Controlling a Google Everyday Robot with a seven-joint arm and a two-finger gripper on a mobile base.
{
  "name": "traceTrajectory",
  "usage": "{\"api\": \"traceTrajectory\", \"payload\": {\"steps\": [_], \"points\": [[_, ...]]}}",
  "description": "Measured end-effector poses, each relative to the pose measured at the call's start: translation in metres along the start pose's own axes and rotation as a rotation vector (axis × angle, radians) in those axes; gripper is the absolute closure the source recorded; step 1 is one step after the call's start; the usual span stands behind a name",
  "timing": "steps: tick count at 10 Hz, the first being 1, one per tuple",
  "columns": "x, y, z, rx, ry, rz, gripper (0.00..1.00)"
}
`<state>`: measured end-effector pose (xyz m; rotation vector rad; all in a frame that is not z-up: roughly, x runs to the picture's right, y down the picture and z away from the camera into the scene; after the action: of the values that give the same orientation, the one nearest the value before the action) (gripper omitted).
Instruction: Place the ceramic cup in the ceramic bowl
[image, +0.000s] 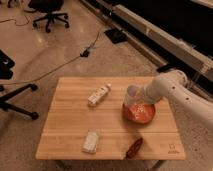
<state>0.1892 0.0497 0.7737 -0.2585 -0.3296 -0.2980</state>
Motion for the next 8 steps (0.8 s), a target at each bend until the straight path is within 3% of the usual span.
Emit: {"api": "traceTrajectory", "payload": {"steps": [2, 5, 7, 8], "points": [[0.008, 0.0, -0.001, -0.004, 0.008, 0.033, 0.96], [0.017, 0.002, 0.001, -0.022, 0.032, 0.072, 0.66], [0.016, 0.004, 0.003, -0.024, 0.042, 0.063, 0.44], [0.007, 0.002, 0.009, -0.026, 0.044, 0.049, 0.41]]}}
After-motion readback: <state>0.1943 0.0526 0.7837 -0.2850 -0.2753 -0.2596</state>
